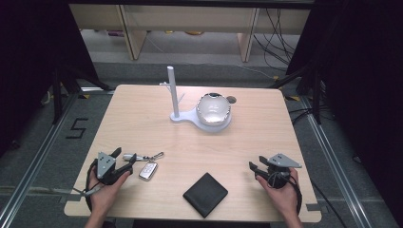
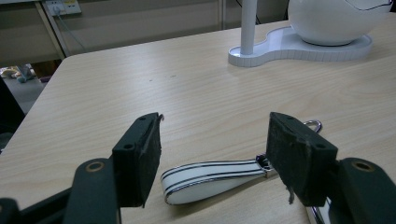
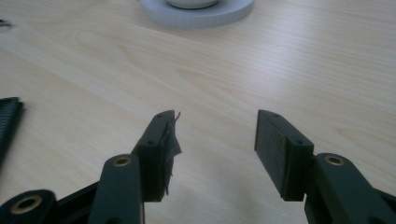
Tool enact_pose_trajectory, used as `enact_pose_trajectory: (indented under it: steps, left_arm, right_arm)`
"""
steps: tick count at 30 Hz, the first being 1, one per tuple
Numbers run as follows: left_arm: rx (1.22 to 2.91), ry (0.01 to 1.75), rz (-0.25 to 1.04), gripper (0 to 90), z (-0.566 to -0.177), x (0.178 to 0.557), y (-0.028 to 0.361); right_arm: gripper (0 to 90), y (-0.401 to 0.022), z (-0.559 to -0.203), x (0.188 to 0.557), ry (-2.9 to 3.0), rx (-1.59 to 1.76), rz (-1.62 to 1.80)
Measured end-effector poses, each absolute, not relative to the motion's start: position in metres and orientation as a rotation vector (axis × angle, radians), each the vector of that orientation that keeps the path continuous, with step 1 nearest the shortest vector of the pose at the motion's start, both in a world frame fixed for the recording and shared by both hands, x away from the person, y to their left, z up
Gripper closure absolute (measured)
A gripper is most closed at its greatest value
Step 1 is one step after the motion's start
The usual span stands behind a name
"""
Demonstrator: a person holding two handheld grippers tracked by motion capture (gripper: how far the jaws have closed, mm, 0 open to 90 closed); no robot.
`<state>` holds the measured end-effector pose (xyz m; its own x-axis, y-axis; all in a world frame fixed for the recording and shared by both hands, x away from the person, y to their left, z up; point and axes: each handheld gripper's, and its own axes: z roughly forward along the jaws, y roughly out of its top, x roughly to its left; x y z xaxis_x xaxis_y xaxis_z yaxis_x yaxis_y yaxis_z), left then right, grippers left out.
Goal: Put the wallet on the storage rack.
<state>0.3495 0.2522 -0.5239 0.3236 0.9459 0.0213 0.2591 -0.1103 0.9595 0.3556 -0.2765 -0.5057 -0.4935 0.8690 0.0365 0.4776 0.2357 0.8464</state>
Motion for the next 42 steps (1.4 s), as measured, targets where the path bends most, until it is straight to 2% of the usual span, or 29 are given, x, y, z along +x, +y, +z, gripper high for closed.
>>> enact_pose_trajectory:
  steps: [6,15,24,28,42]
  left_arm:
    - [1.595,1.115,0.862,35.1,-0.524,0.350,0.252]
    - [1.602,1.115,0.860,35.1,-0.524,0.350,0.252]
    - [1.603,1.112,0.862,35.2,-0.524,0.350,0.252]
    - [1.602,1.113,0.862,35.1,-0.524,0.350,0.252]
    - [1.608,1.112,0.864,35.2,-0.524,0.350,0.252]
  right_arm:
    - [56.5,-0.252,-0.491,0.345,2.229,1.161,1.156]
    - [59.6,-0.195,-0.464,0.331,2.549,0.988,1.062]
    - [56.9,-0.138,-0.459,0.317,2.803,0.876,0.871]
    - [52.3,-0.105,-0.460,0.304,2.887,0.772,0.804]
    - [46.6,-0.078,-0.469,0.303,2.934,0.742,0.669]
